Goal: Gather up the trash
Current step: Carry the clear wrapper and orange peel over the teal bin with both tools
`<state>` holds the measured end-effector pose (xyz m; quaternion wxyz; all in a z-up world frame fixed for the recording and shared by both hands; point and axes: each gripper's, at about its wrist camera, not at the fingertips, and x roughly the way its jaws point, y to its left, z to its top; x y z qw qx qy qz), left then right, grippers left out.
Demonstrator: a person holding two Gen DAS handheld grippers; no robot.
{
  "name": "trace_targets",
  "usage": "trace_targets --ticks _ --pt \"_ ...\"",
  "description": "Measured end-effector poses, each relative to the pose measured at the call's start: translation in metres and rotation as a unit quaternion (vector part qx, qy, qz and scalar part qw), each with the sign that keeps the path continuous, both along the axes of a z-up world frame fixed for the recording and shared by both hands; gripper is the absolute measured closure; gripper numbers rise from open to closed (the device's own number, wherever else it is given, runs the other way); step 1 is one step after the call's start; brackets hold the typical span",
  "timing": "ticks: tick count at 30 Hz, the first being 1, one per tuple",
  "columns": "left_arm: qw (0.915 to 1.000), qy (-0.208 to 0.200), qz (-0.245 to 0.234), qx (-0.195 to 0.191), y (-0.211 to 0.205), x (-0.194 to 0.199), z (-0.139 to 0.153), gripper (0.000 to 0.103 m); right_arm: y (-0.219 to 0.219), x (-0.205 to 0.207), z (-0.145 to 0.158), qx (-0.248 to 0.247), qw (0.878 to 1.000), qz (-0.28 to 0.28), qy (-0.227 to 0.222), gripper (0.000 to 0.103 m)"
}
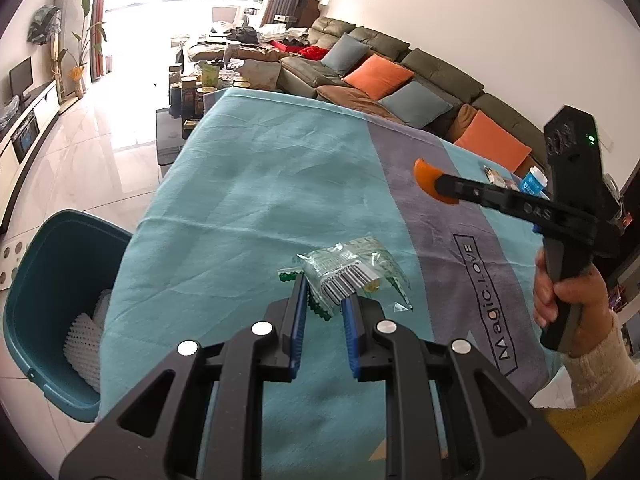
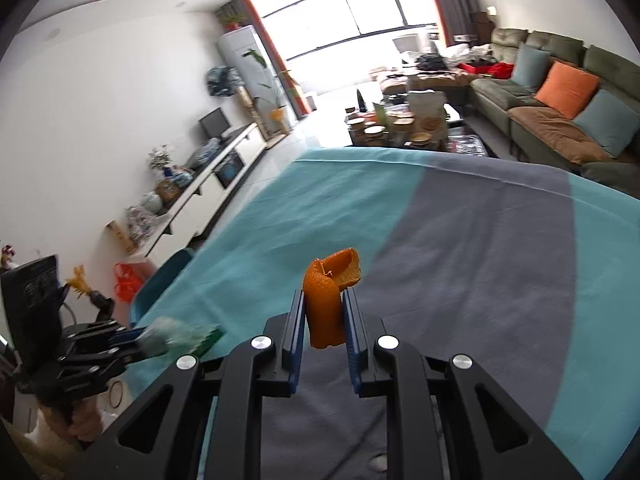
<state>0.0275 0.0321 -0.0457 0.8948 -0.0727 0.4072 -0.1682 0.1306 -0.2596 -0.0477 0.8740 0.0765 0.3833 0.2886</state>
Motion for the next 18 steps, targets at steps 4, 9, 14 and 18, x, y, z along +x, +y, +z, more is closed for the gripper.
trace_targets --ticks 4,9,14,18 --pt "0.9999 -0.004 0.01 -0.001 0.009 -0.006 0.002 0.086 0.015 -0.012 0.004 0.01 1.0 0.019 -0.001 0.086" --pt "0.9997 -0.005 0.025 -0.001 0.022 -0.014 0.003 0.086 0.035 -0.028 0.002 0.016 0.999 0.041 0.004 0.086" --pt "0.9993 -0.006 0.037 -0.002 0.033 -0.02 0.004 0.086 0.053 -0.038 0.004 0.019 0.998 0.063 0.003 0.086" --pt "0.9988 -0.007 0.047 -0.005 0.041 -0.024 0.004 0.086 0.065 -0.043 0.005 0.017 0.997 0.079 0.002 0.086"
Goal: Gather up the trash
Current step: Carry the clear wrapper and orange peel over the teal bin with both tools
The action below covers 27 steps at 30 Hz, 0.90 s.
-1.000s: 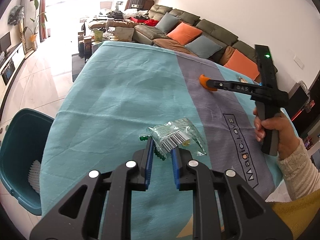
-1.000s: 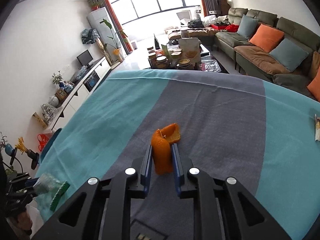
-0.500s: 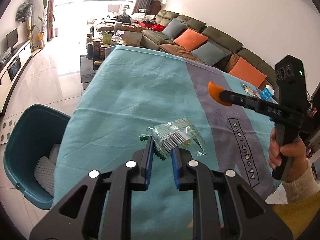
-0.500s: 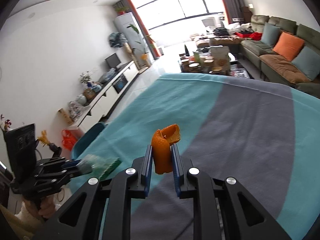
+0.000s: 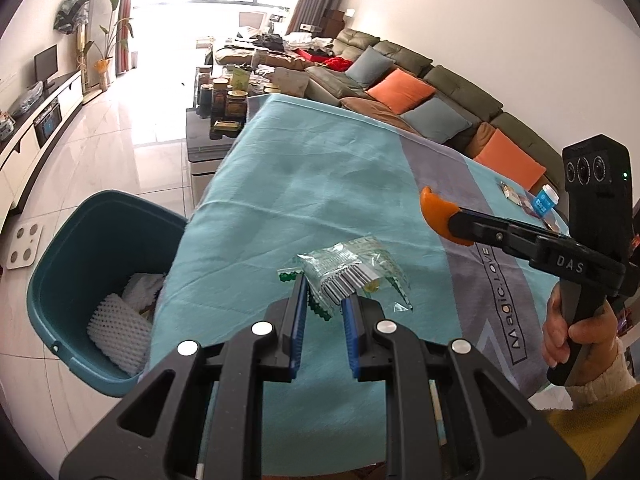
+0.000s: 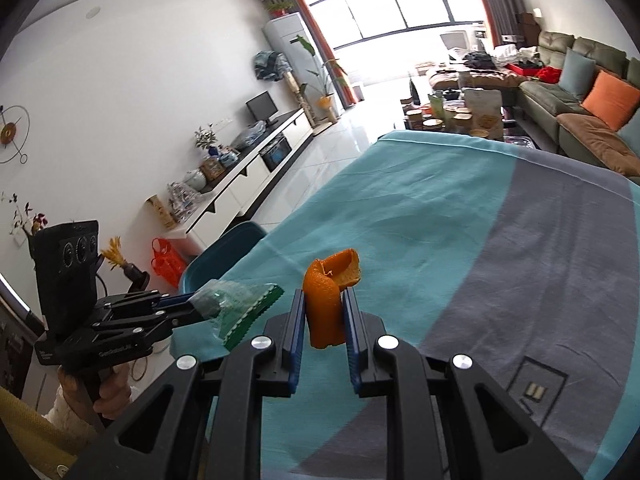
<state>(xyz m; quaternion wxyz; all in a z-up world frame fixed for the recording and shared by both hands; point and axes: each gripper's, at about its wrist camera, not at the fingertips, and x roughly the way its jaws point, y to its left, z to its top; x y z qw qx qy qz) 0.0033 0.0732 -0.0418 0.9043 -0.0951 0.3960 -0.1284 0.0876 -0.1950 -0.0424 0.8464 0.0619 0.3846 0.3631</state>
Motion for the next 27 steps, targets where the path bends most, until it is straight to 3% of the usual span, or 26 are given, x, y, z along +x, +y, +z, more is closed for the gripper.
trace_targets --ticks 27 --pt "0.9932 -0.01 0.116 0.003 0.087 -0.02 0.002 0.086 0.101 0.003 0.007 0.001 0.994 0.111 0.003 0.086"
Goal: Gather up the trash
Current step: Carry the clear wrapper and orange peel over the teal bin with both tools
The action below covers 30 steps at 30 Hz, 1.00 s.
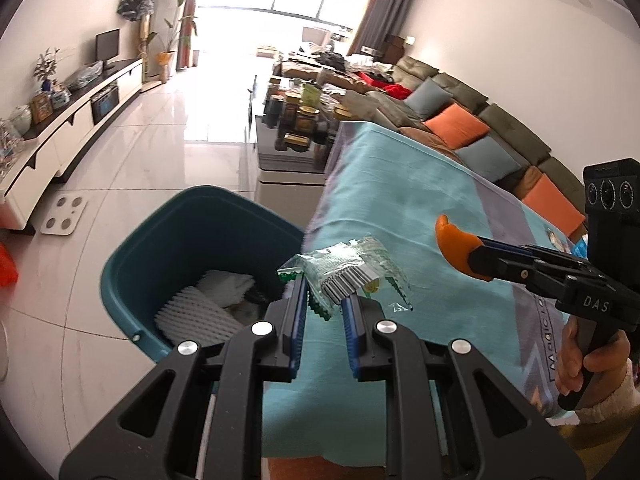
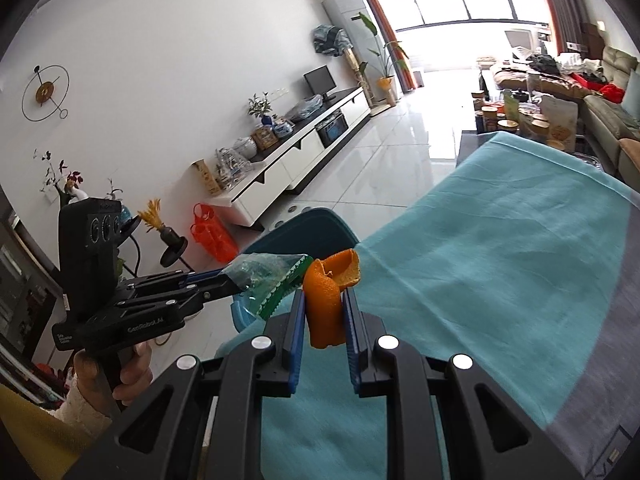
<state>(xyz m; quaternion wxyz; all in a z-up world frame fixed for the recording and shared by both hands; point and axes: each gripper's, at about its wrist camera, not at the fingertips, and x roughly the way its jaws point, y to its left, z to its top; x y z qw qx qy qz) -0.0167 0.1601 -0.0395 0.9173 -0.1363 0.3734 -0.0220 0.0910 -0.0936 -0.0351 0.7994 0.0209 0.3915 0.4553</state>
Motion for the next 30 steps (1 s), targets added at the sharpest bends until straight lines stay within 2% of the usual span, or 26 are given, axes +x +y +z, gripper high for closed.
trace_targets --ticks 20,30 --pt "0.9983 0.011 0.058 0.0 0.041 -0.006 -0.01 0.086 0.062 0.01 -0.005 -0.011 0.999 0.05 0.012 0.086" --pt "0.9972 0.016 0.073 -0.008 0.047 -0.002 -0.014 0.086 0.075 0.014 -0.012 -0.016 0.998 0.061 0.02 0.086"
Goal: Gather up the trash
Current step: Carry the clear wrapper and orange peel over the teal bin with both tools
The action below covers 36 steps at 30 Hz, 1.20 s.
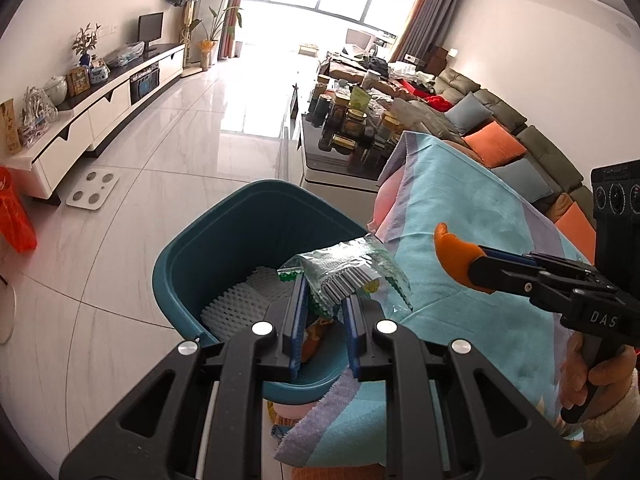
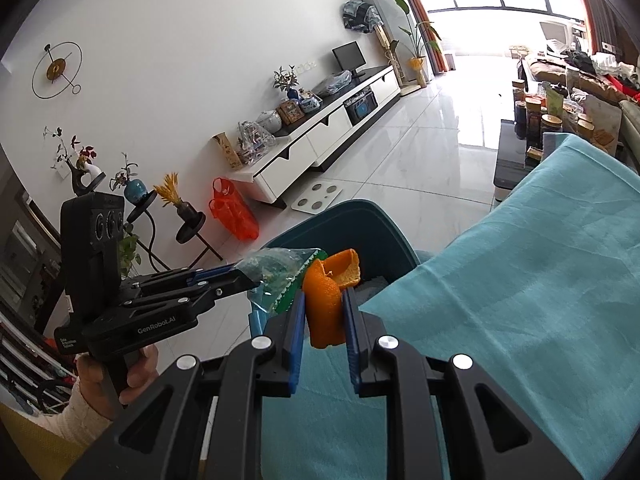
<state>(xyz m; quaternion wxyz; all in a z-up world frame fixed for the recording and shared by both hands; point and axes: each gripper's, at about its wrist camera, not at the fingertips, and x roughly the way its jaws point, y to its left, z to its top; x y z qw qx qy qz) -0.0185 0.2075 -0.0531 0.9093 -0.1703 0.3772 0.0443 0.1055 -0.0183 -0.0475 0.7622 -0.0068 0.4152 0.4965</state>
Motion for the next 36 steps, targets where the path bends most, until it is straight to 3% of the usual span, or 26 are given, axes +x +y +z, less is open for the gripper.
trace_targets --ticks 36 --pt "0.9996 0.011 0.021 0.013 0.014 0.006 -0.01 0.085 0.036 0.012 -0.011 -0.018 1.0 0.022 0.014 0.086"
